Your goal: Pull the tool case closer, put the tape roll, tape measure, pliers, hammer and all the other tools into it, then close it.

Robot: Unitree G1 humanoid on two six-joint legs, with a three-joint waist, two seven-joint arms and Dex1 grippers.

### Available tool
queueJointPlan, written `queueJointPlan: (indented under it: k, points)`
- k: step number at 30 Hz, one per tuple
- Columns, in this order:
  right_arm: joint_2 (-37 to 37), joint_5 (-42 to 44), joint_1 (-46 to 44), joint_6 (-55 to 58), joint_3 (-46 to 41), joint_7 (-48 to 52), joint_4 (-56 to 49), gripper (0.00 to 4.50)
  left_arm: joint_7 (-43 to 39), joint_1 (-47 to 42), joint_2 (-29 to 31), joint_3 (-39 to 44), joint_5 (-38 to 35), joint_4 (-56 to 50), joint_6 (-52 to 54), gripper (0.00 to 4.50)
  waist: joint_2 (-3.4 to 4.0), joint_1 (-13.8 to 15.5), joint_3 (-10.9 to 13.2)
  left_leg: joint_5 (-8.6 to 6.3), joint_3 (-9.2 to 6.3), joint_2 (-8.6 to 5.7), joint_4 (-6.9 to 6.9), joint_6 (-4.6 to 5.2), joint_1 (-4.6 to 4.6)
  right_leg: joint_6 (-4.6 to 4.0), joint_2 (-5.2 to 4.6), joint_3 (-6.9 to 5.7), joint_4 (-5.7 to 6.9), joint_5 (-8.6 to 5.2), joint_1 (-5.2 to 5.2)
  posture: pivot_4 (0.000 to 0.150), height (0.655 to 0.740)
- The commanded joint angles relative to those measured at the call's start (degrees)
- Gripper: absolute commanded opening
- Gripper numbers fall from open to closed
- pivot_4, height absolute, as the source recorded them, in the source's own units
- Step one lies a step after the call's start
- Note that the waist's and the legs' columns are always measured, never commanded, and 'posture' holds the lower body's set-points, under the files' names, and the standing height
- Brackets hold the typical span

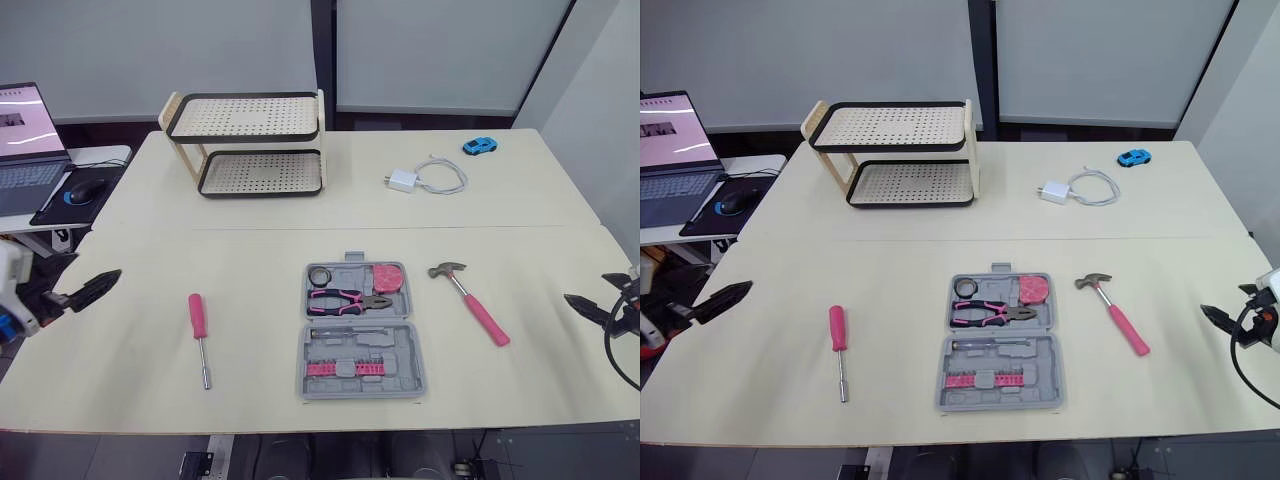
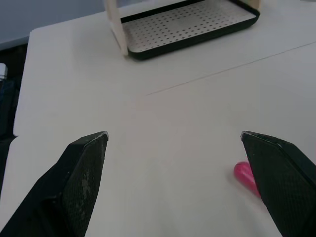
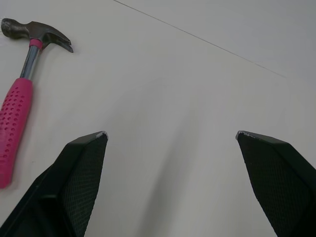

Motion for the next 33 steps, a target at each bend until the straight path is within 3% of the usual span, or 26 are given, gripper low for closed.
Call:
queueJointPlan:
  k: [1,11,14,19,24,27,33]
  points:
    - [-0.5,1.1,0.3,1.1,-2.3,-0.1,-3.1,4.47,-2.4,-1.7,0.3,-2.2,-2.3,-8.3,3.4,4.5,-0.01,0.0,0.0,0.0,-0.01,0.01,0.02,0.0,-0.01,0.0,0.0,0.0,0.0,0.0,0.01,0.15,0.74]
    - [-0.5,5.7,6.2,7.3,-6.9,3.6,-13.4,4.47,-8.3,-13.3,-4.4,-19.5,-8.1,-33.8,13.4,4.5,0.01,0.1,0.0,0.0,-0.06,-0.01,0.15,0.0,0.01,0.03,-0.01,-0.02,-0.06,0.02,0.2,0.15,0.74]
    - [0.0,6.8,9.9,8.7,-8.9,4.2,-17.8,4.47,-10.7,-14.5,-6.4,-25.1,-6.7,-38.5,12.0,4.5,0.01,0.1,0.0,0.0,-0.06,-0.02,0.15,0.01,0.01,0.03,0.02,-0.03,-0.07,0.02,0.2,0.15,0.74]
    - [0.5,11.3,16.1,15.4,-14.5,5.0,-26.9,4.47,-13.3,-17.3,-10.1,-32.5,-4.1,-42.3,8.5,4.5,0.04,0.2,0.0,0.0,-0.03,-0.05,0.14,0.01,0.03,0.03,0.09,-0.02,-0.06,0.02,0.22,0.15,0.74]
    - [-0.6,13.6,19.5,20.7,-17.6,6.4,-31.7,4.47,-12.9,-18.6,-13.1,-34.5,-2.1,-40.6,6.4,4.5,0.0,0.3,0.0,-0.01,-0.09,-0.08,0.21,0.01,0.1,0.04,0.07,-0.06,-0.12,0.02,0.4,0.15,0.74]
    - [-2.1,11.9,18.0,21.1,-15.0,5.7,-32.9,4.47,-12.1,-18.3,-13.9,-34.7,-1.2,-40.3,5.7,4.5,0.01,0.2,0.0,-0.01,-0.09,-0.1,0.19,0.01,0.13,0.04,0.08,-0.07,-0.13,0.02,0.42,0.15,0.74]
    - [-4.2,7.2,6.2,20.9,-1.1,3.2,-29.1,4.47,-9.8,-17.2,-15.3,-34.9,-0.2,-41.7,6.0,4.5,-0.01,0.0,0.0,0.0,-0.13,-0.09,0.2,0.01,0.16,0.04,0.1,-0.1,-0.13,0.01,0.44,0.15,0.74]
